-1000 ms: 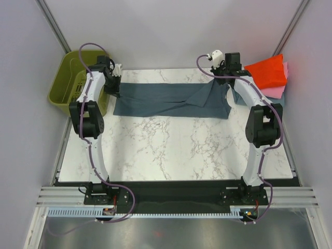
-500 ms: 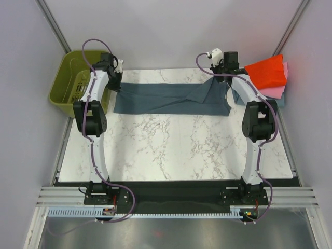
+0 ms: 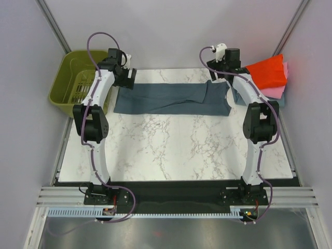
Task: Fold and stack the t-shirts
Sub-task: Fold the tshirt
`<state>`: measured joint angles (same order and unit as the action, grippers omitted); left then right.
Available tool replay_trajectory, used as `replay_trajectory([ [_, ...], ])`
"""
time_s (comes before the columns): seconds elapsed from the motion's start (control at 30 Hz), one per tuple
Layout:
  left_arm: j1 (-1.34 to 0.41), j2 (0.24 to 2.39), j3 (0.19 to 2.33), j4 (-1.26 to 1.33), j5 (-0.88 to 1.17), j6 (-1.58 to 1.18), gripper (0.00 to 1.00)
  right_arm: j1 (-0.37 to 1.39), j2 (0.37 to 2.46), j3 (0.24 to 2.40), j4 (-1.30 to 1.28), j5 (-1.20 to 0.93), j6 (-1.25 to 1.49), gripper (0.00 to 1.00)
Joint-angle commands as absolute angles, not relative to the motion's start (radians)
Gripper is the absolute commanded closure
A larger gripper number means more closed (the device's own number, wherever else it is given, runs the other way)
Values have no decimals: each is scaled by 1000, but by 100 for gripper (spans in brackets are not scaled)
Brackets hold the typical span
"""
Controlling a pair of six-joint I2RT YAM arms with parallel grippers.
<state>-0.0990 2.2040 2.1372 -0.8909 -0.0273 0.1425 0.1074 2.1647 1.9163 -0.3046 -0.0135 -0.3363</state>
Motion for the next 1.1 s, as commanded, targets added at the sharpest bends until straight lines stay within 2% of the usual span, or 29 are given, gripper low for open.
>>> replay_trajectory([
  [0.0,-135,2118,2077,-870,38,132,1,109,2069,1887,-316,-95,-203,14],
  [0.1,-140,2155,2054,-885,83,118,2,109,2080,1832,-339,-193,-135,19],
  [0.4,-137,2275,2016,-894,103,152,4,103,2180,1749,-354,-511,95,22],
  [0.77,-129,2333,1985,-890,46,167,5,91,2244,1744,-362,-555,95,30],
  [1.07,-129,2345,1973,-885,29,170,5,90,2269,1723,-362,-584,95,40],
])
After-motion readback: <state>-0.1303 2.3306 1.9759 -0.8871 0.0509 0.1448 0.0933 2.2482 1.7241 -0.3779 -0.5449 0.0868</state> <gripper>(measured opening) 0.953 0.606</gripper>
